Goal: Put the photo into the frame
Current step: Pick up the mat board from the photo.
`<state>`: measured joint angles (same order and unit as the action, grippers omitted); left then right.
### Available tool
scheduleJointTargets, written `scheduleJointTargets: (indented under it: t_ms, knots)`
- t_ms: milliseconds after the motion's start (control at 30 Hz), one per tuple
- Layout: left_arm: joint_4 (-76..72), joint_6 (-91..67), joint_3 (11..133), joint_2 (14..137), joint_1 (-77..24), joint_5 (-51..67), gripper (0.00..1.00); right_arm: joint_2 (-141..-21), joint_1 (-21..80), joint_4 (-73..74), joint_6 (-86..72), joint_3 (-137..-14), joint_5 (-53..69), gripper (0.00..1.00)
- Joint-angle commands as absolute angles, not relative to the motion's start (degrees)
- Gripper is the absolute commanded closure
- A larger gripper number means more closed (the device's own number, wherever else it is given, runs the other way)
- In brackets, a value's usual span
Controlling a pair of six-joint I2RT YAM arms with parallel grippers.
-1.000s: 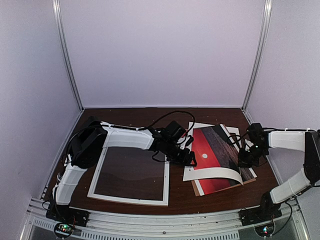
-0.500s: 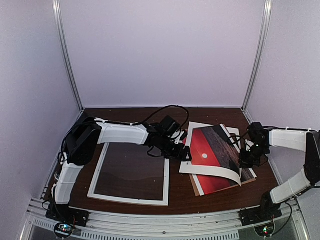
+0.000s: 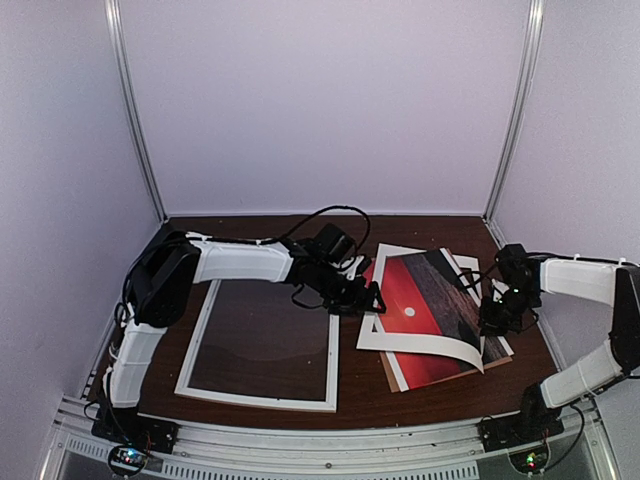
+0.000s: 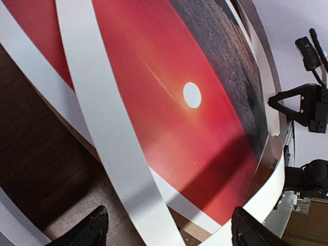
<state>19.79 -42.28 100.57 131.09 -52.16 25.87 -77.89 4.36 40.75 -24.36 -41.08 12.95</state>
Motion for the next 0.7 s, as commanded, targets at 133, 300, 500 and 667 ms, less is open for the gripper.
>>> scheduleJointTargets:
  t_ms: [133,300,500,667]
  knots:
    - [18.6,-47.9,103.0,133.8,-51.9,31.0,0.23,-76.5,4.2,41.5,-24.4,-42.5,13.1,1.00]
    - [19.1,-48.8,103.3,134.7,-51.9,31.3,0.25,-76.5,4.2,41.5,-24.4,-42.5,13.3,1.00]
    - [14.0,-52.2,102.5,136.3,-51.9,35.9,0.35,-76.7,4.2,41.2,-24.3,-42.5,13.4,1.00]
    - [9.3,-54.9,101.5,136.5,-51.9,38.1,0.48,-77.0,4.2,40.8,-24.3,-42.2,13.6,1.00]
